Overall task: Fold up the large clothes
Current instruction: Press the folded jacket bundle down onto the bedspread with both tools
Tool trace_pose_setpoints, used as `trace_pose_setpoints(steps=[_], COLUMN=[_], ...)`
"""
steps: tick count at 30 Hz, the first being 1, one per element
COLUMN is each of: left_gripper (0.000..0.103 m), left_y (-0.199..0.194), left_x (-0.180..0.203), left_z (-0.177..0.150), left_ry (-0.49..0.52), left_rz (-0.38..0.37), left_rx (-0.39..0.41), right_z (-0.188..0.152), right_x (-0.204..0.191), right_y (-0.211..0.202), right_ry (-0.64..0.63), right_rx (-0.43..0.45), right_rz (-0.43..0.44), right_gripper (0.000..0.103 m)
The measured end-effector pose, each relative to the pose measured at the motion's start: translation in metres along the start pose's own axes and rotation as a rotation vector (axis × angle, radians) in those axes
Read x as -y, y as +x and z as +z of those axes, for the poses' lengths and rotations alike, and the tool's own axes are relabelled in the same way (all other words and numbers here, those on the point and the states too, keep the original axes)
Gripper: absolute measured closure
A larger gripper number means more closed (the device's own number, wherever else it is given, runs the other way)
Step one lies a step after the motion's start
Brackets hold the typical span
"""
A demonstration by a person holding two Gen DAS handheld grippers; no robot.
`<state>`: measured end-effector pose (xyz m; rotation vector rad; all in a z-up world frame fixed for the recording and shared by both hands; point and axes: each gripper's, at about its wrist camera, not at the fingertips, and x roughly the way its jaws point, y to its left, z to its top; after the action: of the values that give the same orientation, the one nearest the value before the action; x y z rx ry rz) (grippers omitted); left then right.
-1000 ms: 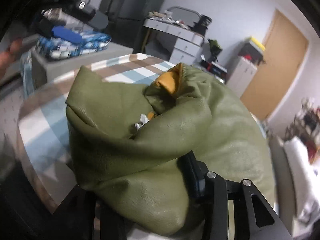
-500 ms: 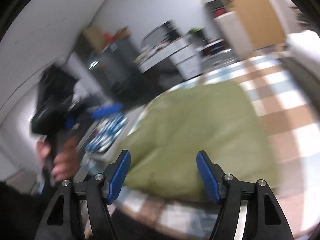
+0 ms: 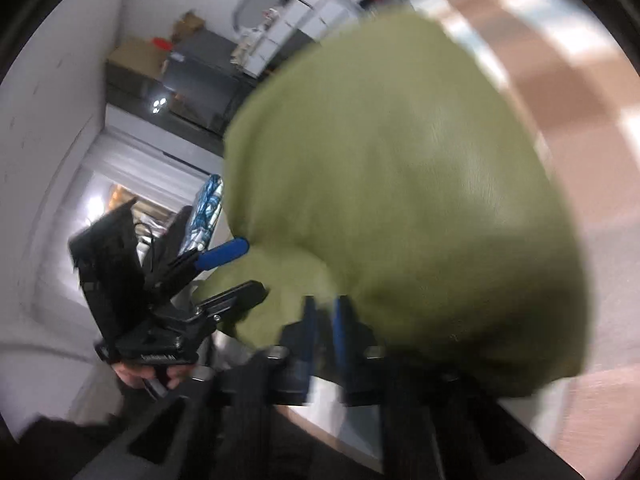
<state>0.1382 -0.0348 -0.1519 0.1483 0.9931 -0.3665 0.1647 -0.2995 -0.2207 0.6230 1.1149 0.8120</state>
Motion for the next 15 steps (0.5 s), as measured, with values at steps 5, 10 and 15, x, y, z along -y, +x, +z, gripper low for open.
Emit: trace_pose_setpoints(steps=[5, 10, 15], left_gripper=[0.023, 0.024, 0.021], left_y=[-0.010, -0.068, -0.058], left_x=[-0.036, -0.047, -0.032], left_z=[-0.008, 0.031, 0.091], left_ry=[-0.181, -0.268, -0.185], left_rz=[0.010, -0.140, -0.280], left_rx=[-0.024, 0.104, 0.107], right_z=[0.002, 0.003, -0.002], right_x=[-0.008, -0.008, -0.005], right_y=[0.001, 0.004, 0.006], right_ry=[-0.074, -0.077, -0.071], right_rx=[0.006, 0.022, 0.052], right_rz=[-0.048, -0.073, -0.082], right_gripper=[0.103, 0.103, 0.103])
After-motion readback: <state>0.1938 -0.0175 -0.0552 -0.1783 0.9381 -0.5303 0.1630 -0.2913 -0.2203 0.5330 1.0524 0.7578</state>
